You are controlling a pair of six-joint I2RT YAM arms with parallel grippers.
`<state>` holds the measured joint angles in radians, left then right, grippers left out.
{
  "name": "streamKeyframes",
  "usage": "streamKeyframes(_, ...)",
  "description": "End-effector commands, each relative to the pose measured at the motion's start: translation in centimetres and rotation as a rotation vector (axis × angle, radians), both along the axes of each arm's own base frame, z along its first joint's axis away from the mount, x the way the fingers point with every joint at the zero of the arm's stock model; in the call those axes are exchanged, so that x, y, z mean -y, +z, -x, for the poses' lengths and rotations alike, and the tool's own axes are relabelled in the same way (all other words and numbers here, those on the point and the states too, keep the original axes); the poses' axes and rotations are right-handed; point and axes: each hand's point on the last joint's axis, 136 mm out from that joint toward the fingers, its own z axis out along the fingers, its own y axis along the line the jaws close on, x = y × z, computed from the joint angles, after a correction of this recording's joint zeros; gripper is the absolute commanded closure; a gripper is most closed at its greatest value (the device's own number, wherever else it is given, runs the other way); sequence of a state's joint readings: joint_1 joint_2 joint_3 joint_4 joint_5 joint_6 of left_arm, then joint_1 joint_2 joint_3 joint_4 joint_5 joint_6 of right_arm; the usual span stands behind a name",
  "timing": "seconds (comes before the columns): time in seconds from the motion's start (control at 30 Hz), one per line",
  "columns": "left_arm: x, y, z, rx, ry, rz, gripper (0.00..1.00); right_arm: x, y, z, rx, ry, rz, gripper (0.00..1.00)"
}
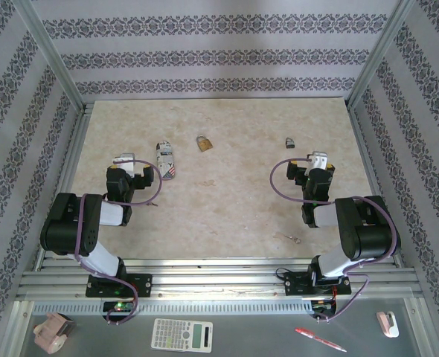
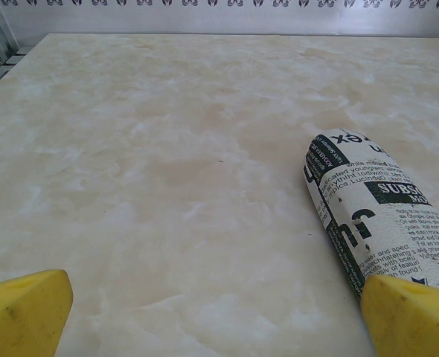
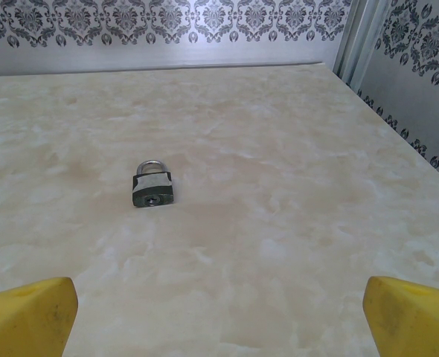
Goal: Unlock with the key
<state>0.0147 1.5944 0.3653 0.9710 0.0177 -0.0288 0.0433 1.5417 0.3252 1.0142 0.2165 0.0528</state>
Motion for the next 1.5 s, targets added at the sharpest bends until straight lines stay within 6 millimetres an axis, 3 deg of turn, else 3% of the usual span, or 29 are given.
streamKeyframes(0.0,-0.1,0.5,-0.4,0.005,0.004,-0.020,0.01,-0.1,0.7,-0.4,0.028,0.005,-0.007,0.02)
streamKeyframes(0.13,0.6,0.9,-0.2,0.021,-0.034,-0.032,0.01,-0.1,1.3,-0.1,0.035,-0.018,0.022,0.02)
streamKeyframes(0.17,0.9,1.4,0.1,0.025,-0.031,-0.056,0.01,-1.0,1.6,0.1,0.040,0.020,0.043,0.02)
streamKeyframes(0.27,1.5,4.2,0.7,0.018,0.007,-0.136,0.01,-0.1,3.6,1.6,0.090,-0.105,0.109,0.02)
streamKeyframes(0.33,2.2,6.7,1.0,0.036,0.028,-0.147,0.01,-1.3,5.5,1.5,0.015,-0.084,0.144,0.02)
streamKeyframes(0.43,5.3,10.4,1.7,0.111,-0.057,-0.020,0.01,-3.1,7.9,2.2,-0.108,-0.022,-0.022,0.02)
streamKeyframes(0.57,10.7,14.0,3.4,0.148,-0.205,0.072,0.01,-4.6,8.4,5.4,-0.294,-0.034,-0.193,0.02)
streamKeyframes(0.7,14.7,16.4,5.9,0.141,-0.369,0.226,0.01,-5.3,7.1,10.4,-0.481,-0.081,-0.359,0.02)
streamKeyframes(0.77,16.1,16.9,7.2,0.116,-0.448,0.320,0.01,-4.6,6.1,13.4,-0.536,-0.152,-0.402,0.06)
streamKeyframes(0.97,16.8,18.3,10.4,0.120,-0.515,0.478,0.01,-3.9,1.5,20.5,-0.707,-0.249,-0.483,0.15)
streamKeyframes(1.17,16.1,20.0,12.3,0.148,-0.530,0.477,0.01,-6.6,-2.4,21.7,-0.867,-0.283,-0.614,0.22)
streamKeyframes(1.23,15.9,20.4,12.7,0.149,-0.533,0.475,0.01,-7.6,-3.3,21.6,-0.891,-0.279,-0.663,0.29)
streamKeyframes(1.47,15.5,20.6,13.1,0.115,-0.513,0.460,0.01,-7.4,-4.0,23.6,-0.955,-0.376,-0.701,0.40)
